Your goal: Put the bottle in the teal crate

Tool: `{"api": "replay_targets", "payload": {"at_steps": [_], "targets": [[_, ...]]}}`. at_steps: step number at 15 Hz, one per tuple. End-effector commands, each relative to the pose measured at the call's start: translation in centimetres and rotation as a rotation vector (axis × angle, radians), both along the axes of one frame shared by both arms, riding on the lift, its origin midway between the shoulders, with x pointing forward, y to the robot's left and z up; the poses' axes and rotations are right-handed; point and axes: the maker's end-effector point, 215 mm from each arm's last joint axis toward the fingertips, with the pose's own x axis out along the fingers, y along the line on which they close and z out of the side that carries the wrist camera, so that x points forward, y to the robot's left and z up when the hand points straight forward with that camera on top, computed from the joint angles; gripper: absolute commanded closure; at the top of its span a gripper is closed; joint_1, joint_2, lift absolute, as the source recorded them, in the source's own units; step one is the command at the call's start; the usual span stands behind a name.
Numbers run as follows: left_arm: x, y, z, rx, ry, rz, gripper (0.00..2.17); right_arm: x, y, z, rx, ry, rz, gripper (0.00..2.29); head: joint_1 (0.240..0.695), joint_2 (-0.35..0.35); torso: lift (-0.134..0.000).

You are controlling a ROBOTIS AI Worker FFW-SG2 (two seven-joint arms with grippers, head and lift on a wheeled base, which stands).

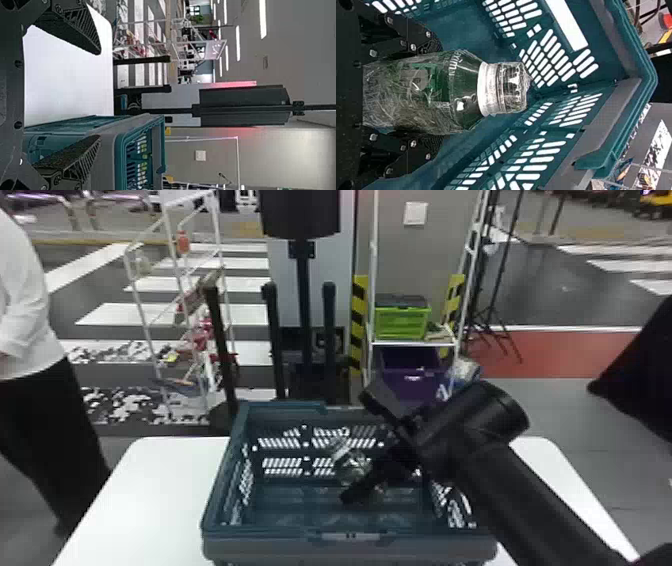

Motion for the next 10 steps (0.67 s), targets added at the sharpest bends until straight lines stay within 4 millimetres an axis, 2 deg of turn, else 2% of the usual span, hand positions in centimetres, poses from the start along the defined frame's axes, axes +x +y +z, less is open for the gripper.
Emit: {"api": "replay_targets", "payload": {"at_steps": [1, 4, 9, 10], "targets": [[0.02, 0.01, -0.03, 0.000, 0.000, 0.000, 0.14, -0.18, -0.15, -0.47, -0.006, 0.009, 0.002, 1.88, 0.499, 0.000, 0.000], [0.04, 0.07, -0.14, 0.000, 0.002, 0.002, 0.14, -0.28, -0.44, -0.94, -0.011, 0.019, 0.004, 1.81, 0.499, 0.000, 0.000], [0.04, 0.10, 0.16, -0.002, -0.014, 0.001, 0.14, -0.59, -0.67, -1.25, -0.010, 0.040, -0.006, 1.05, 0.499, 0.000, 0.000], [0.06, 0.09, 0.24, -0.002, -0.015, 0.001, 0.14, -0.56, -0.82, -1.32, -0.016, 0.040, -0.009, 0.73, 0.499, 0.000, 0.000]]}}
